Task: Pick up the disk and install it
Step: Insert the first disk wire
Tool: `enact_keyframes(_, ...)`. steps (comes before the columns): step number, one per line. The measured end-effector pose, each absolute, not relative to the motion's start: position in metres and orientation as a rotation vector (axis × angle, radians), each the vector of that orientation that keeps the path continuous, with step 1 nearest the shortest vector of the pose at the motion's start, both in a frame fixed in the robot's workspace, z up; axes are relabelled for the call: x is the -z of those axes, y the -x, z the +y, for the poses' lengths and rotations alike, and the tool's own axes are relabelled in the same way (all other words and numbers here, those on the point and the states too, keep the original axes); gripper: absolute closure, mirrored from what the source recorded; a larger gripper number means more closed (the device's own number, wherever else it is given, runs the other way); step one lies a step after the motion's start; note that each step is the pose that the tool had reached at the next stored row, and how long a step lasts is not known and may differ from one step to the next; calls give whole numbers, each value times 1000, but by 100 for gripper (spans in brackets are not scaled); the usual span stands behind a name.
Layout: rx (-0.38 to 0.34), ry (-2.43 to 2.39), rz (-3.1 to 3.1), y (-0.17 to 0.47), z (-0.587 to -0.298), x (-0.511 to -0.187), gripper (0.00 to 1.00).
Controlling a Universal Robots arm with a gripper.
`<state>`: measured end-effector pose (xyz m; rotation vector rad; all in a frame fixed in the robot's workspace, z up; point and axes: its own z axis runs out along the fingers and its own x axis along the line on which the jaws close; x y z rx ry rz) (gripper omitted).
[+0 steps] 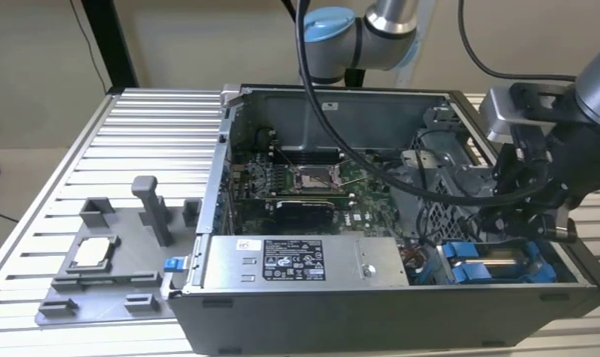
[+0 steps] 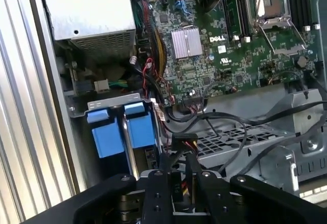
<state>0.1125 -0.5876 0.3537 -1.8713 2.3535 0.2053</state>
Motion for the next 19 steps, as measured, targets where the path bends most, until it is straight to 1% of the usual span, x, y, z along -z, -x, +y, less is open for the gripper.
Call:
enact_keyframes(5, -191, 1862, 2338, -111, -588, -362, 100)
enact_keyframes(11, -100, 1824, 2267, -111, -589, -363, 100)
enact_keyframes(19, -102, 1816, 2255, -106, -600, -365, 100)
